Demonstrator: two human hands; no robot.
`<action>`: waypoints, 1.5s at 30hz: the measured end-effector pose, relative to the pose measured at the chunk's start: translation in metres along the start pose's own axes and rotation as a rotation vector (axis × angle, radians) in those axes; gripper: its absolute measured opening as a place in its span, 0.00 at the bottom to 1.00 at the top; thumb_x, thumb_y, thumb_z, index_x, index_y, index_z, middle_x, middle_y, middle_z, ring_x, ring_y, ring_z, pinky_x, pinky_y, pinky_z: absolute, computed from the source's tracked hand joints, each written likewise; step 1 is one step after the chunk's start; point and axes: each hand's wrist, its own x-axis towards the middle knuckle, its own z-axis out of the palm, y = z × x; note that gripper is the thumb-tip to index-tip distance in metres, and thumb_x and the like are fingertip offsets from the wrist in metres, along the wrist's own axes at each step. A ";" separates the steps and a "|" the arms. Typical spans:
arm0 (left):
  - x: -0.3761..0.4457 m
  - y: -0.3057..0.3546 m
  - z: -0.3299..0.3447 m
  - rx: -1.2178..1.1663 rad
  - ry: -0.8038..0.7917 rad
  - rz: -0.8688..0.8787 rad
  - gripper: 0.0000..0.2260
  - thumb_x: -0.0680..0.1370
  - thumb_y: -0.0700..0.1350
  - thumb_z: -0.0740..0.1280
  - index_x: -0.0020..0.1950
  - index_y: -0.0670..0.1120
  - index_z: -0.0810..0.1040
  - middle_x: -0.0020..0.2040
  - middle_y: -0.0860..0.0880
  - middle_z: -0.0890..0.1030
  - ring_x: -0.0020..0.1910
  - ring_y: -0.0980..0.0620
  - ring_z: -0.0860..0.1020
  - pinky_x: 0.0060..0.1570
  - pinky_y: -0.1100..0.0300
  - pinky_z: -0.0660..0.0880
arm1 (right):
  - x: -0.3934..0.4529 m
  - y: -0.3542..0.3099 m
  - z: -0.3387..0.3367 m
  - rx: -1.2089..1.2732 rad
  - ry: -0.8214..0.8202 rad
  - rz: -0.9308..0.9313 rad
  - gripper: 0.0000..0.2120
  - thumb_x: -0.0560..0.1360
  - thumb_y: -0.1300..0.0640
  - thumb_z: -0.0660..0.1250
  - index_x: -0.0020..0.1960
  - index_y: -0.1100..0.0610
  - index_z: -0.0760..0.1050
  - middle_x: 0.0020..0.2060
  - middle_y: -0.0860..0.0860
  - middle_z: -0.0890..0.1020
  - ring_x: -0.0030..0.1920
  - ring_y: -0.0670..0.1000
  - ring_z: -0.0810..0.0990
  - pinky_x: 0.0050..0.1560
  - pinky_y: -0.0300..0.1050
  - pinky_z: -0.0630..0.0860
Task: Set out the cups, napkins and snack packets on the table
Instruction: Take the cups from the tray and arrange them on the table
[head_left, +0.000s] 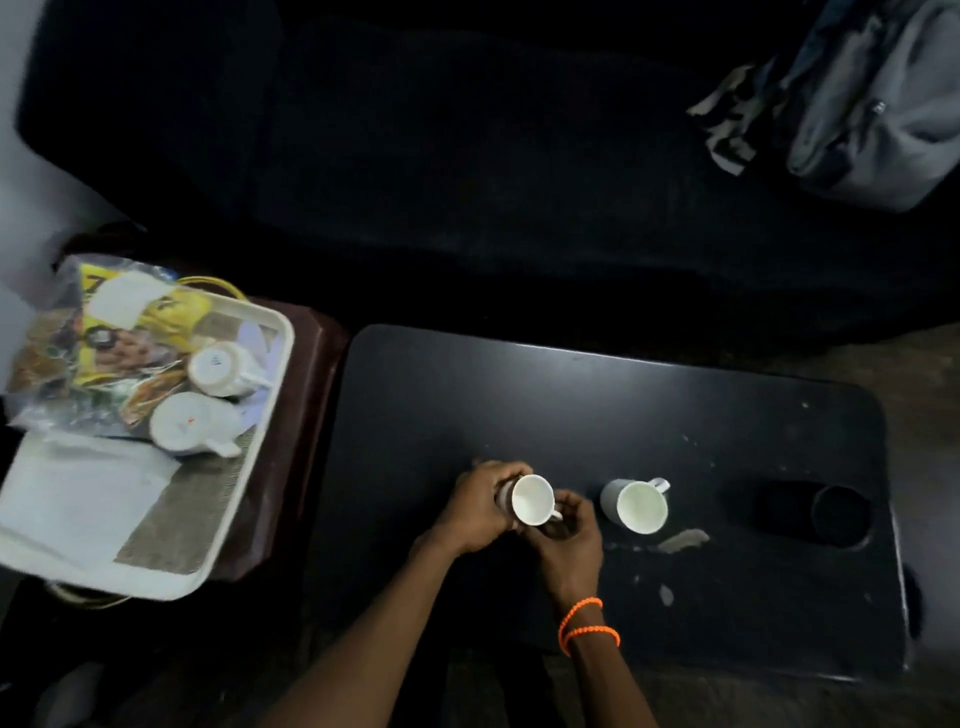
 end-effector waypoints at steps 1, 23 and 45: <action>0.004 0.001 0.013 0.041 -0.013 0.028 0.27 0.61 0.33 0.74 0.60 0.44 0.83 0.58 0.46 0.84 0.59 0.46 0.83 0.63 0.49 0.78 | 0.001 0.007 -0.009 -0.001 0.054 0.005 0.26 0.61 0.75 0.79 0.54 0.58 0.76 0.49 0.56 0.85 0.45 0.52 0.83 0.45 0.35 0.81; 0.013 -0.017 0.070 0.191 0.146 -0.076 0.32 0.68 0.23 0.58 0.67 0.44 0.81 0.65 0.48 0.81 0.64 0.52 0.80 0.65 0.56 0.78 | -0.015 0.056 -0.051 -0.383 0.149 0.412 0.22 0.62 0.62 0.83 0.47 0.62 0.72 0.50 0.63 0.80 0.55 0.62 0.79 0.58 0.51 0.73; -0.105 -0.105 -0.278 -0.359 1.099 -0.370 0.26 0.78 0.64 0.61 0.68 0.49 0.79 0.66 0.42 0.81 0.64 0.40 0.79 0.65 0.43 0.76 | -0.098 -0.094 0.304 -0.569 -0.668 -0.461 0.28 0.75 0.51 0.72 0.71 0.61 0.73 0.64 0.59 0.77 0.66 0.58 0.76 0.65 0.47 0.71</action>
